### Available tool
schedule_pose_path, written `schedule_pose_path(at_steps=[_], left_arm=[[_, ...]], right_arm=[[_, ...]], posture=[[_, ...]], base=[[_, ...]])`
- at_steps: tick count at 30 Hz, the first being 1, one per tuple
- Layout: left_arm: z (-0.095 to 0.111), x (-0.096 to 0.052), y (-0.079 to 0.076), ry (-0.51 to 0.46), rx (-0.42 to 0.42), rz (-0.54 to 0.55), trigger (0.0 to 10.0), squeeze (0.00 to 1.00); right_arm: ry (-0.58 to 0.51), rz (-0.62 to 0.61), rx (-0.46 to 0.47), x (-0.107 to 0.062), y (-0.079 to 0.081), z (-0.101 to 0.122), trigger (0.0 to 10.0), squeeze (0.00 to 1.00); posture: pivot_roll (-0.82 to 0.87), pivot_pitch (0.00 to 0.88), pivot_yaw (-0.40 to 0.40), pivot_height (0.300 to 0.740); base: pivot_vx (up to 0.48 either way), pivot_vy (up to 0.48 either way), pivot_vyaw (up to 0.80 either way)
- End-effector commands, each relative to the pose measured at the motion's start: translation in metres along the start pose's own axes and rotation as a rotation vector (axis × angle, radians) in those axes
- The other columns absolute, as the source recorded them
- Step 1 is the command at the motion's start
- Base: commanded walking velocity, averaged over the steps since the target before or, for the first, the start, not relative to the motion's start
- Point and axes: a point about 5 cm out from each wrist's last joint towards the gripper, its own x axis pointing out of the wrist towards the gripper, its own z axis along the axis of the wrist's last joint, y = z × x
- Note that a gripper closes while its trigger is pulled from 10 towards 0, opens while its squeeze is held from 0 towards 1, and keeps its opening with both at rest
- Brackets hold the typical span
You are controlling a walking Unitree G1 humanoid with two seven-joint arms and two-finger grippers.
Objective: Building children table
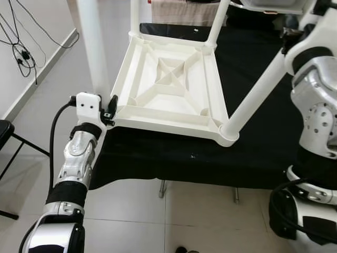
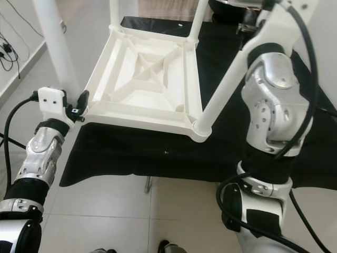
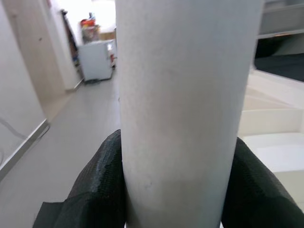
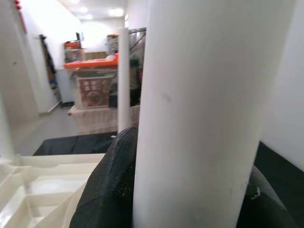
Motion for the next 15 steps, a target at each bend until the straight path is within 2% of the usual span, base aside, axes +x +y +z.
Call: schedule_pose_path(at_steps=[1, 2, 3, 4, 5, 7, 9, 10, 11, 13, 14, 15], left_arm=[[0.028, 0.004, 0.034, -0.111, 0.003, 0.130, 10.0, 0.00], [0.028, 0.004, 0.034, -0.111, 0.003, 0.130, 10.0, 0.00], [0.058, 0.016, 0.045, -0.192, 0.030, 0.127, 10.0, 0.00], [0.058, 0.016, 0.045, -0.192, 0.030, 0.127, 10.0, 0.00], [0.071, 0.022, 0.050, -0.226, 0.041, 0.125, 10.0, 0.00], [0.141, 0.050, 0.068, -0.376, 0.095, 0.088, 10.0, 0.00], [0.194, 0.065, 0.078, -0.473, 0.132, 0.064, 10.0, 0.00], [0.207, 0.067, 0.079, -0.495, 0.142, 0.056, 10.0, 0.00], [0.207, 0.067, 0.079, -0.495, 0.142, 0.056, 10.0, 0.00], [0.239, 0.075, 0.079, -0.544, 0.171, 0.035, 10.0, 0.00], [0.239, 0.075, 0.079, -0.544, 0.171, 0.035, 10.0, 0.00], [0.255, 0.079, 0.077, -0.560, 0.190, 0.025, 10.0, 0.00]], right_arm=[[0.172, -0.274, -0.091, 0.004, -0.060, -0.042, 10.0, 0.00], [0.172, -0.274, -0.091, 0.004, -0.060, -0.042, 10.0, 0.00], [0.250, -0.311, -0.073, 0.002, -0.071, -0.065, 10.0, 0.00], [0.250, -0.311, -0.073, 0.002, -0.071, -0.065, 10.0, 0.00], [0.279, -0.322, -0.064, 0.001, -0.075, -0.074, 10.0, 0.00], [0.368, -0.313, -0.006, -0.005, -0.069, -0.101, 10.0, 0.00], [0.420, -0.302, 0.033, -0.009, -0.061, -0.119, 10.0, 0.00], [0.429, -0.299, 0.037, -0.011, -0.058, -0.123, 10.0, 0.00], [0.429, -0.299, 0.037, -0.011, -0.058, -0.123, 10.0, 0.00], [0.467, -0.287, 0.053, -0.015, -0.051, -0.137, 10.0, 0.00], [0.467, -0.287, 0.053, -0.015, -0.051, -0.137, 10.0, 0.00], [0.495, -0.284, 0.079, -0.018, -0.046, -0.146, 10.0, 0.00]], posture=[[-0.12, 0.168, -0.068, 0.740], [-0.12, 0.168, -0.068, 0.740], [-0.10, 0.164, -0.064, 0.740], [-0.10, 0.164, -0.064, 0.740], [-0.10, 0.164, -0.064, 0.740], [-0.06, 0.147, -0.039, 0.740], [-0.04, 0.142, -0.027, 0.740], [-0.04, 0.139, -0.023, 0.740], [-0.04, 0.139, -0.023, 0.740], [-0.02, 0.133, -0.010, 0.740], [-0.02, 0.133, -0.010, 0.740], [-0.01, 0.128, 0.000, 0.740]], base=[[0.000, 0.000, 0.00], [0.000, 0.000, 0.00], [0.000, 0.000, 0.00], [0.000, 0.000, 0.00], [0.000, 0.000, 0.00], [0.000, 0.000, 0.00], [0.000, 0.000, 0.00], [0.000, 0.000, 0.00], [0.000, 0.000, 0.00], [0.000, 0.000, 0.00], [0.000, 0.000, 0.00], [0.000, 0.000, 0.00]])
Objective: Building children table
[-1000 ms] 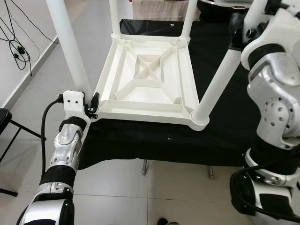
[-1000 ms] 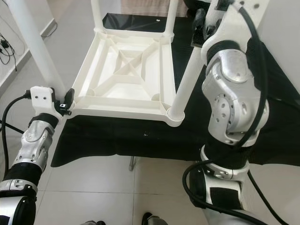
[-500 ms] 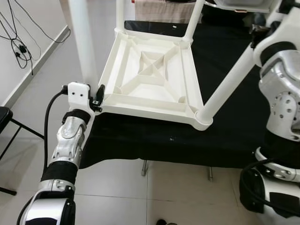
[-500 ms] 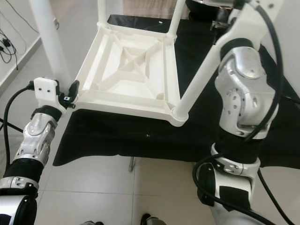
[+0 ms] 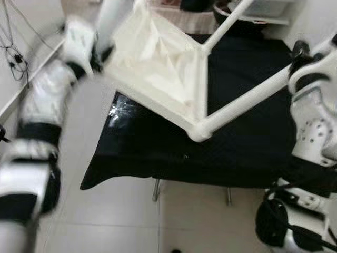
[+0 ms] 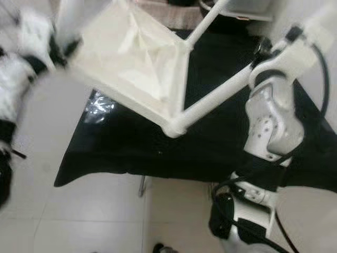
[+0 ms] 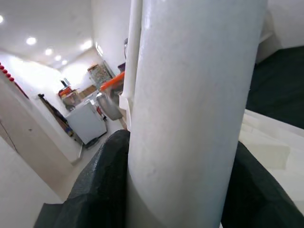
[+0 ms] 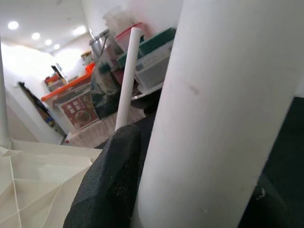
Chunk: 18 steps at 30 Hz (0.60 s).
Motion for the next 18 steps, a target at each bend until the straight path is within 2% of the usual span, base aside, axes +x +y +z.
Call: schedule_pose_path(at_steps=[1, 2, 3, 4, 6, 7, 8, 10, 14, 16, 17, 18], left_arm=[[0.109, 0.000, 0.076, -0.404, -0.071, 0.282, 10.0, 0.00], [0.109, 0.000, 0.076, -0.404, -0.071, 0.282, 10.0, 0.00], [0.138, 0.017, 0.071, -0.422, -0.071, 0.226, 10.0, 0.00], [0.138, 0.017, 0.071, -0.422, -0.071, 0.226, 10.0, 0.00], [0.153, 0.030, 0.058, -0.422, -0.074, 0.165, 10.0, 0.00], [0.157, 0.035, 0.051, -0.416, -0.065, 0.142, 10.0, 0.00], [0.157, 0.035, 0.051, -0.416, -0.065, 0.142, 10.0, 0.00], [0.162, 0.044, 0.040, -0.392, -0.063, 0.104, 10.0, 0.00], [0.166, 0.049, 0.035, -0.380, -0.066, 0.088, 10.0, 0.00], [0.174, 0.056, 0.022, -0.371, -0.069, 0.041, 10.0, 0.00], [0.174, 0.056, 0.022, -0.371, -0.069, 0.041, 10.0, 0.00], [0.176, 0.059, 0.016, -0.363, -0.069, 0.014, 10.0, 0.00]], right_arm=[[0.432, -0.252, -0.206, -0.017, -0.055, -0.102, 10.0, 0.00], [0.432, -0.252, -0.206, -0.017, -0.055, -0.102, 10.0, 0.00], [0.515, -0.236, -0.131, -0.029, -0.043, -0.127, 10.0, 0.00], [0.515, -0.236, -0.131, -0.029, -0.043, -0.127, 10.0, 0.00], [0.589, -0.223, -0.061, -0.041, -0.027, -0.147, 10.0, 0.00], [0.626, -0.218, -0.025, -0.048, -0.018, -0.157, 10.0, 0.00], [0.626, -0.218, -0.025, -0.048, -0.018, -0.157, 10.0, 0.00], [0.694, -0.204, 0.023, -0.062, 0.001, -0.176, 10.0, 0.00], [0.730, -0.211, 0.042, -0.071, 0.010, -0.188, 10.0, 0.00], [0.767, -0.240, 0.059, -0.080, 0.017, -0.203, 10.0, 0.00], [0.767, -0.240, 0.059, -0.080, 0.017, -0.203, 10.0, 0.00], [0.780, -0.253, 0.067, -0.082, 0.018, -0.207, 10.0, 0.00]], posture=[[0.00, 0.123, 0.014, 0.740], [0.00, 0.123, 0.014, 0.740], [0.01, 0.124, 0.032, 0.740], [0.01, 0.124, 0.032, 0.740], [0.01, 0.125, 0.052, 0.740], [0.01, 0.125, 0.061, 0.740], [0.01, 0.125, 0.061, 0.740], [0.02, 0.130, 0.070, 0.740], [0.03, 0.131, 0.078, 0.740], [0.04, 0.132, 0.086, 0.740], [0.04, 0.132, 0.086, 0.740], [0.04, 0.133, 0.087, 0.740]], base=[[0.000, 0.000, 0.00], [0.000, 0.000, 0.00], [0.000, 0.000, 0.00], [0.000, 0.000, 0.00], [0.000, 0.000, 0.00], [0.000, 0.000, 0.00], [0.000, 0.000, 0.00], [0.000, 0.000, 0.00], [0.000, 0.000, 0.00], [0.000, 0.000, 0.00], [0.000, 0.000, 0.00], [0.000, 0.000, 0.00]])
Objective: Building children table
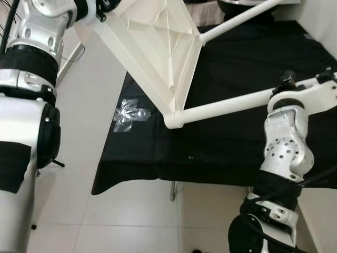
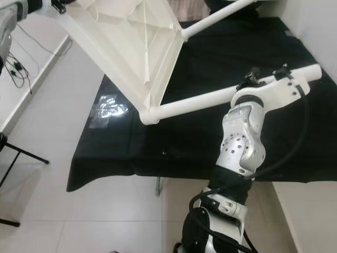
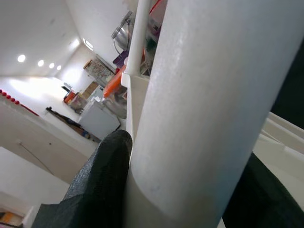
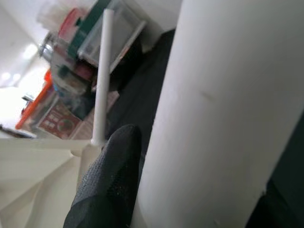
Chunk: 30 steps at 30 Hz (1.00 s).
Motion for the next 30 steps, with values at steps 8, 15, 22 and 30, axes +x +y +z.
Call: schedule_pose_path(at_steps=[8, 15, 22, 30], left_arm=[[0.098, 0.017, 0.004, -0.381, -0.255, 0.077, 10.0, 1.00], [0.105, 0.018, -0.002, -0.448, -0.297, 0.031, 10.0, 1.00], [0.112, 0.014, -0.006, -0.543, -0.289, -0.071, 10.0, 1.00], [0.118, 0.007, -0.008, -0.651, -0.341, -0.216, 10.0, 0.00]], right_arm=[[0.597, -0.207, -0.328, -0.024, -0.050, -0.136, 10.0, 0.00], [0.536, -0.269, -0.327, -0.008, -0.062, -0.126, 10.0, 0.00], [0.498, -0.343, -0.348, 0.008, -0.080, -0.121, 10.0, 0.00], [0.512, -0.390, -0.486, 0.014, -0.117, -0.122, 10.0, 0.00]], posture=[[0.04, 0.138, 0.097, 0.740], [0.04, 0.142, 0.095, 0.740], [0.06, 0.140, 0.079, 0.740], [0.07, 0.141, 0.077, 0.740]], base=[[0.000, 0.000, 0.00], [0.000, 0.000, 0.00], [0.000, 0.000, 0.00], [0.000, 0.000, 0.00]])
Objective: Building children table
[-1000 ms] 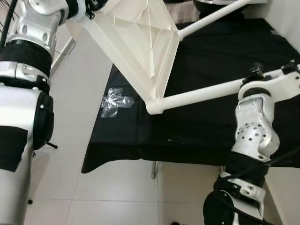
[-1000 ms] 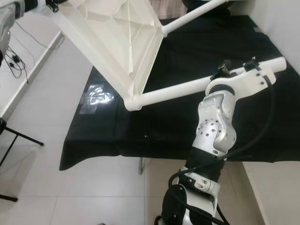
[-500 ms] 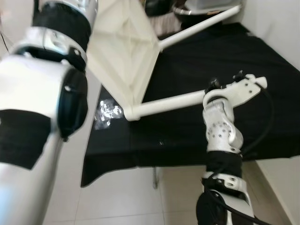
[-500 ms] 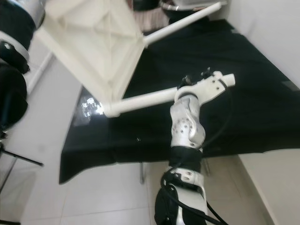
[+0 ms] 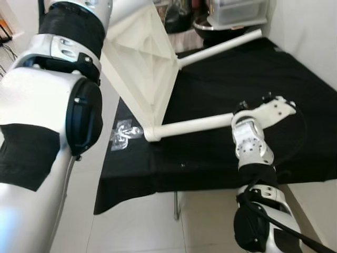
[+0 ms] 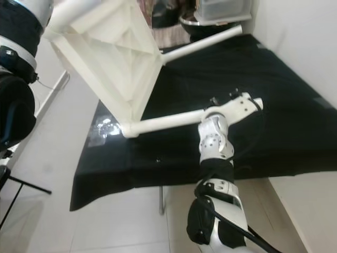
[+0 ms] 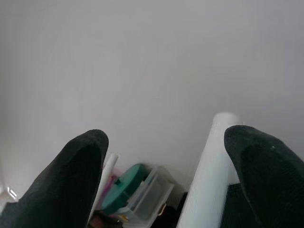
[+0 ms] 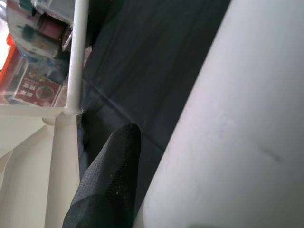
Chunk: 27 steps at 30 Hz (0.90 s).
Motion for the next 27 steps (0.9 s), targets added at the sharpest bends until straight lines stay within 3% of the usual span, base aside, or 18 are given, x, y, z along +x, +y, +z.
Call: schedule_pose_path(at_steps=[1, 4, 7, 8, 10, 11, 12, 13, 14, 16, 17, 18, 20, 22, 24, 27], left_arm=[[0.007, -0.002, 0.003, -0.040, -0.025, -0.024, 10.0, 0.00], [0.018, -0.006, 0.001, -0.123, -0.102, -0.084, 10.0, 0.00], [0.018, -0.011, 0.002, -0.129, -0.114, -0.075, 10.0, 0.00], [0.014, -0.020, 0.002, -0.122, -0.128, -0.060, 10.0, 0.00], [0.014, -0.020, 0.002, -0.122, -0.128, -0.060, 10.0, 0.00], [0.007, -0.033, 0.000, -0.097, -0.139, -0.045, 10.0, 0.00], [0.007, -0.033, 0.000, -0.097, -0.139, -0.045, 10.0, 0.00], [-0.004, -0.054, -0.003, -0.053, -0.176, -0.014, 10.0, 0.00], [-0.004, -0.054, -0.003, -0.053, -0.176, -0.014, 10.0, 0.00], [-0.021, -0.094, -0.013, 0.046, -0.218, 0.023, 10.0, 0.00], [-0.021, -0.094, -0.013, 0.046, -0.218, 0.023, 10.0, 0.00], [-0.025, -0.109, -0.021, 0.080, -0.255, 0.036, 10.0, 0.00], [-0.025, -0.109, -0.021, 0.080, -0.255, 0.036, 10.0, 0.00], [-0.032, -0.130, -0.039, 0.136, -0.281, 0.047, 10.0, 0.00], [-0.031, -0.138, -0.047, 0.156, -0.301, 0.068, 10.0, 0.00], [-0.025, -0.140, -0.052, 0.157, -0.322, 0.077, 10.0, 0.00]], right_arm=[[0.228, -0.290, -0.377, 0.001, -0.086, -0.067, 10.0, 0.00], [0.230, -0.341, -0.454, 0.003, -0.111, -0.066, 10.0, 0.00], [0.236, -0.362, -0.467, 0.002, -0.120, -0.066, 10.0, 0.00], [0.243, -0.389, -0.490, 0.001, -0.133, -0.067, 10.0, 0.00], [0.243, -0.389, -0.490, 0.001, -0.133, -0.067, 10.0, 0.00], [0.256, -0.418, -0.513, 0.000, -0.146, -0.068, 10.0, 0.00], [0.256, -0.418, -0.513, 0.000, -0.146, -0.068, 10.0, 0.00], [0.261, -0.447, -0.557, -0.001, -0.160, -0.067, 10.0, 0.00], [0.261, -0.447, -0.557, -0.001, -0.160, -0.067, 10.0, 0.00], [0.254, -0.458, -0.662, -0.003, -0.176, -0.063, 10.0, 0.00], [0.254, -0.458, -0.662, -0.003, -0.176, -0.063, 10.0, 0.00], [0.248, -0.443, -0.715, -0.003, -0.178, -0.062, 10.0, 0.00], [0.248, -0.443, -0.715, -0.003, -0.178, -0.062, 10.0, 0.00], [0.246, -0.425, -0.783, -0.003, -0.181, -0.062, 10.0, 0.00], [0.244, -0.422, -0.829, -0.004, -0.188, -0.060, 10.0, 0.00], [0.241, -0.418, -0.853, -0.004, -0.192, -0.058, 10.0, 0.00]], posture=[[0.07, 0.141, 0.077, 0.740], [0.07, 0.146, 0.075, 0.740], [0.08, 0.151, 0.073, 0.740], [0.08, 0.156, 0.069, 0.740], [0.08, 0.156, 0.069, 0.740], [0.08, 0.162, 0.065, 0.740], [0.08, 0.162, 0.065, 0.740], [0.08, 0.170, 0.059, 0.740], [0.08, 0.170, 0.059, 0.740], [0.08, 0.177, 0.050, 0.740], [0.08, 0.177, 0.050, 0.740], [0.09, 0.181, 0.047, 0.740], [0.09, 0.181, 0.047, 0.740], [0.08, 0.190, 0.037, 0.740], [0.08, 0.201, 0.033, 0.740], [0.08, 0.207, 0.032, 0.740]], base=[[0.000, 0.000, 0.00], [0.000, 0.000, 0.00], [0.000, 0.000, 0.00], [0.000, 0.000, 0.00], [0.000, 0.000, 0.00], [0.000, 0.000, 0.00], [0.000, 0.000, 0.00], [0.000, 0.000, 0.00], [0.000, 0.000, 0.00], [0.000, 0.000, 0.00], [0.000, 0.000, 0.00], [0.000, 0.000, 0.00], [0.000, 0.000, 0.00], [0.000, 0.000, 0.00], [0.000, 0.000, 0.00], [0.000, 0.000, 0.00]])
